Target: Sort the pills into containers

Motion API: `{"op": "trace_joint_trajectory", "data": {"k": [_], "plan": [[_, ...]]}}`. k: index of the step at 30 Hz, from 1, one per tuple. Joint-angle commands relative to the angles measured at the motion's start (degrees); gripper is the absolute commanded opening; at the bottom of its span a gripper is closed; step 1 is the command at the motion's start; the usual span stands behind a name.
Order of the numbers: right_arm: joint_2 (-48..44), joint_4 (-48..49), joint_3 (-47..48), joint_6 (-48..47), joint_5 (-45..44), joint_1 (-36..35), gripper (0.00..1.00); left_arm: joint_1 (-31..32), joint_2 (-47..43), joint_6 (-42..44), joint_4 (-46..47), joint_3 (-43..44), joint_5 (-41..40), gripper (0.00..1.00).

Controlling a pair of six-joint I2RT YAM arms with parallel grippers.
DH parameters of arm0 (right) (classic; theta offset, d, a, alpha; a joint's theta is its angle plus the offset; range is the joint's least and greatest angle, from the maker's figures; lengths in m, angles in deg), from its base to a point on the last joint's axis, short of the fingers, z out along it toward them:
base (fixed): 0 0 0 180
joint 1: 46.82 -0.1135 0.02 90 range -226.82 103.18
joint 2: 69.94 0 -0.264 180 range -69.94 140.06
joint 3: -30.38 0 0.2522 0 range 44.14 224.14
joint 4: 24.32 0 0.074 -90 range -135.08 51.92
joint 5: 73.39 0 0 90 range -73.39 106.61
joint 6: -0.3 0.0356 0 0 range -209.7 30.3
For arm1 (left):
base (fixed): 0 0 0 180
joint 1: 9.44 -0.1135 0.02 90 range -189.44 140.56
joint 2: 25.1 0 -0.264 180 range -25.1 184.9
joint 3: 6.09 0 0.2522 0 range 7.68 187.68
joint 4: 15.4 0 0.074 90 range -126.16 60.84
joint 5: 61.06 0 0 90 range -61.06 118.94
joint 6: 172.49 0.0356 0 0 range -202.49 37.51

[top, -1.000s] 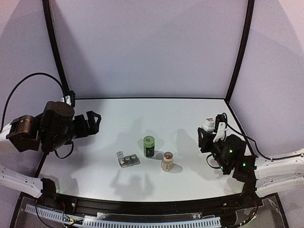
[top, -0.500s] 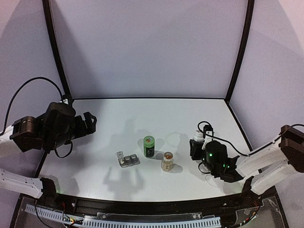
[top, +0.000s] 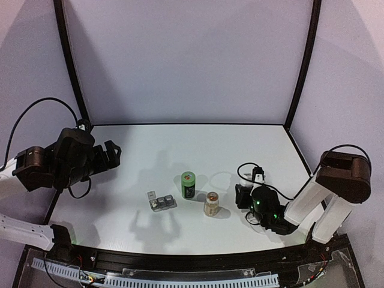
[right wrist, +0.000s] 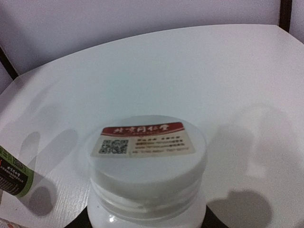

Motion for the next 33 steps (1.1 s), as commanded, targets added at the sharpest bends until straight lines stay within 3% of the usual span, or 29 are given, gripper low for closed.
{"op": "trace_joint_trajectory", "data": {"k": [1, 10, 16, 26, 33], "plan": [[2.31, 7.67, -0.98, 1.25, 1.03, 0.47, 0.27, -0.75, -0.23, 0.8, -1.17, -0.66, 0.57, 1.0], [0.09, 3.6, -0.6, 0.43, 1.83, 0.47, 0.46, -1.36, 1.04, 2.02, 0.18, -0.55, 1.15, 1.0], [-4.99, -5.18, 1.21, 0.03, 1.71, 0.39, 0.59, -1.68, 1.3, 2.44, 1.11, -0.73, 1.59, 1.0], [-9.6, -10.04, 1.26, -1.28, 2.66, 0.31, 0.64, -1.85, 1.38, 1.55, 1.89, -1.62, 2.39, 1.0], [-16.5, -21.31, 3.95, -2.72, 2.91, -0.33, 0.97, -1.82, 0.88, 0.98, 2.18, -2.22, 3.25, 1.0]]}}
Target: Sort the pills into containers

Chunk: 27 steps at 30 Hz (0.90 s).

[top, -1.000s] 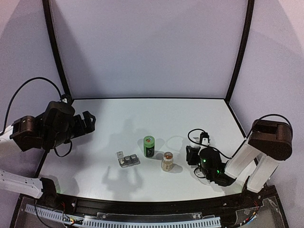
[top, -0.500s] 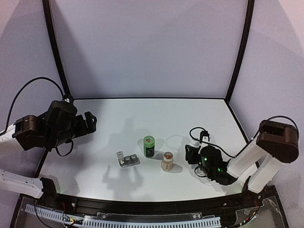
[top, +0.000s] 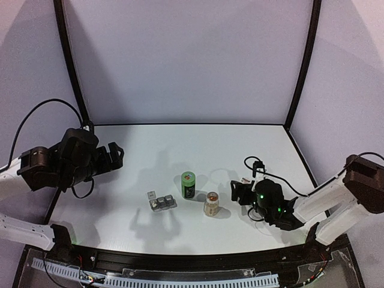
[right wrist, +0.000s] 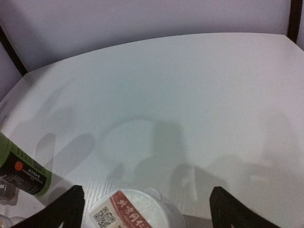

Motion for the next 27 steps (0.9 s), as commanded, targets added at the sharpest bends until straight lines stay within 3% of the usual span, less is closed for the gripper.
{"op": "trace_joint_trajectory", "data": {"k": [1, 17, 22, 27], "plan": [[-5.23, -9.19, 2.62, -1.75, 0.22, -0.37, 0.98, -0.4, -0.47, -0.62, 0.49, -1.35, 1.17, 1.0], [-26.65, -43.02, 13.89, -4.67, 3.11, -1.9, 0.98, -4.36, -1.55, -7.71, -4.45, -4.35, 2.04, 1.0], [-23.25, -51.62, 22.93, -4.76, 9.62, -3.68, 0.98, -9.93, -3.54, -10.71, -6.18, -9.03, 9.28, 1.0], [-14.42, -57.15, 34.71, -6.1, 10.82, -11.54, 0.98, -13.17, -1.63, -10.34, -3.16, -13.2, 17.6, 1.0]]}}
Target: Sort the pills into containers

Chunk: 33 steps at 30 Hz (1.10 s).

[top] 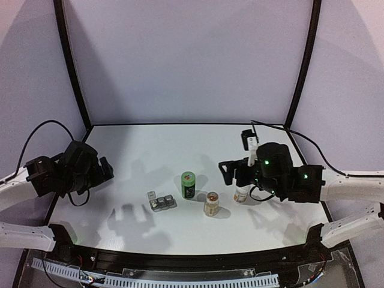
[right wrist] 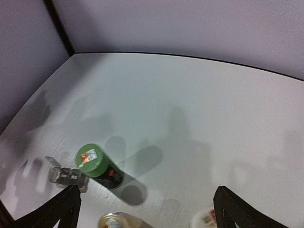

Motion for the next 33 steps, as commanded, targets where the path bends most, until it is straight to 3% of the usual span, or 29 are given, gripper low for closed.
{"op": "trace_joint_trajectory", "data": {"k": [1, 8, 13, 21, 33], "plan": [[6.92, -9.14, 9.65, -0.73, 4.94, -6.23, 0.98, -1.46, 1.84, -0.49, 1.38, -3.31, 8.84, 1.0], [19.29, -13.74, 19.19, 1.44, 17.07, -9.15, 0.91, -7.75, 11.15, 6.9, 14.36, -3.77, 21.43, 1.0], [24.99, -12.18, 21.47, 1.62, 25.07, -10.97, 0.88, -10.03, 21.57, 13.15, 18.4, 1.24, 27.14, 0.99], [37.63, -14.18, 27.39, 0.29, 26.53, -12.85, 0.81, -10.81, 36.64, 20.28, 18.34, 9.62, 34.95, 0.89], [47.69, -14.88, 32.19, 0.57, 23.14, -12.27, 0.65, -10.81, 42.98, 22.86, 23.36, 9.04, 44.76, 0.75]]}}
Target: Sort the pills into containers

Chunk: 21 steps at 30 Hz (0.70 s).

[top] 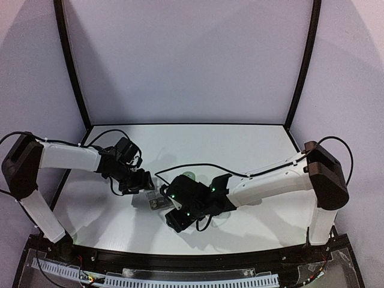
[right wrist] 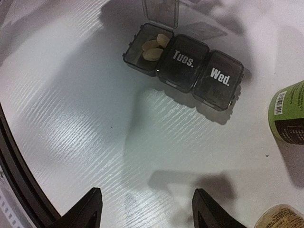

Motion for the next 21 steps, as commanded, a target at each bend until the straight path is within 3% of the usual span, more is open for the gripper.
{"op": "trace_joint_trajectory", "data": {"k": [1, 21], "plan": [[2.36, -0.34, 3.01, 0.72, -0.87, 0.5, 0.65, -0.38, -0.68, 1.25, 2.72, -0.8, 4.94, 0.74], [4.99, 6.43, 0.51, 4.66, 2.62, 7.96, 0.58, -0.38, -5.2, -1.93, 9.4, -8.79, 10.92, 0.66]]}}
